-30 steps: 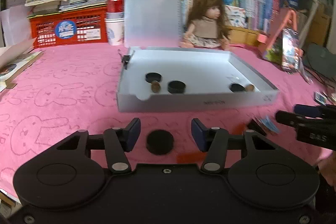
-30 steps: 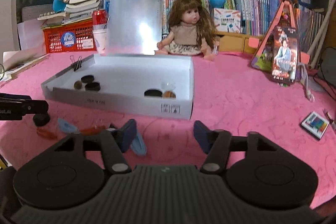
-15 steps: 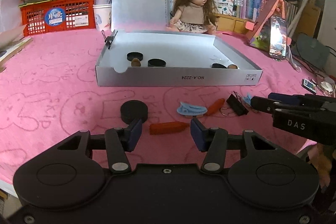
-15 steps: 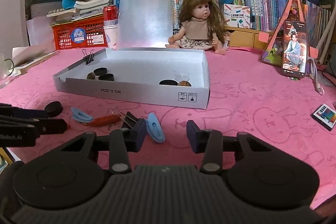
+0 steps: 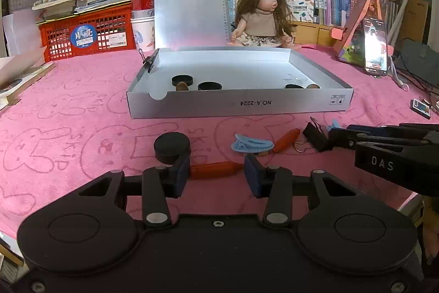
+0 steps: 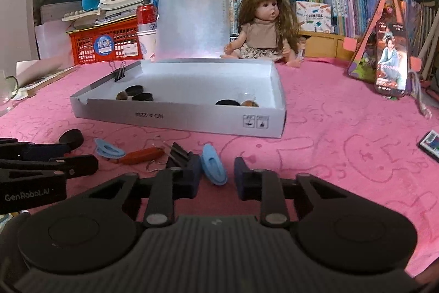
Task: Organize rigid objects
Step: 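Grasp the red stick with the left tool while the right tool grasps a blue plastic piece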
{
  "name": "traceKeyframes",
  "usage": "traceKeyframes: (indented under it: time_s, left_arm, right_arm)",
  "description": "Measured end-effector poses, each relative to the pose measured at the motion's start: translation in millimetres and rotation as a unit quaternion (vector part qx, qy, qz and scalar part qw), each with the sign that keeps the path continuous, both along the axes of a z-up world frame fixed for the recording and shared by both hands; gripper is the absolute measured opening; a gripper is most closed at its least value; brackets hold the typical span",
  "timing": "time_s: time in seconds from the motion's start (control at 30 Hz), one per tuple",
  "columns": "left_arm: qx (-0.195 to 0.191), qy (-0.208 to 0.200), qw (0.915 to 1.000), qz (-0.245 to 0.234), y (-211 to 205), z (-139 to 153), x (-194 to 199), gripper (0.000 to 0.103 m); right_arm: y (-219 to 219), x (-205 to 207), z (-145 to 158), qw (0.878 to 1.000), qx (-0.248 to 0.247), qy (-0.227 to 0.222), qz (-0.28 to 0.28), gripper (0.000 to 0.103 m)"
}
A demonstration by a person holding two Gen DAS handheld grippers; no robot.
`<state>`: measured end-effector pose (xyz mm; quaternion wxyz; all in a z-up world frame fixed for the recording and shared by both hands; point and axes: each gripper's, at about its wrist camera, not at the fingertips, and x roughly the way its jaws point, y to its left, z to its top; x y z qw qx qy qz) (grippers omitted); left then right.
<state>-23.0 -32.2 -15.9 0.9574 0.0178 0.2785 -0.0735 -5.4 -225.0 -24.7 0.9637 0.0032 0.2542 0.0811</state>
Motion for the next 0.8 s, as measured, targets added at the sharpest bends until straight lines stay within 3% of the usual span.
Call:
traceKeyframes:
  time_s: [0.47,0.8]
  left_arm:
    - [-0.012,-0.009,0.9999,-0.01,5.4,22.4,3.6,0.042]
    - [-0.024,-0.019,0.9995,-0.011,9.9,48.0,36.6,0.042]
  right_arm:
    - [-4.6,2.5,11.4,1.0,0.009,-0.013,-0.012,0.02]
    - [-10.4,20.1,28.2,0.999,0.012,-0.024,-0.025,0.02]
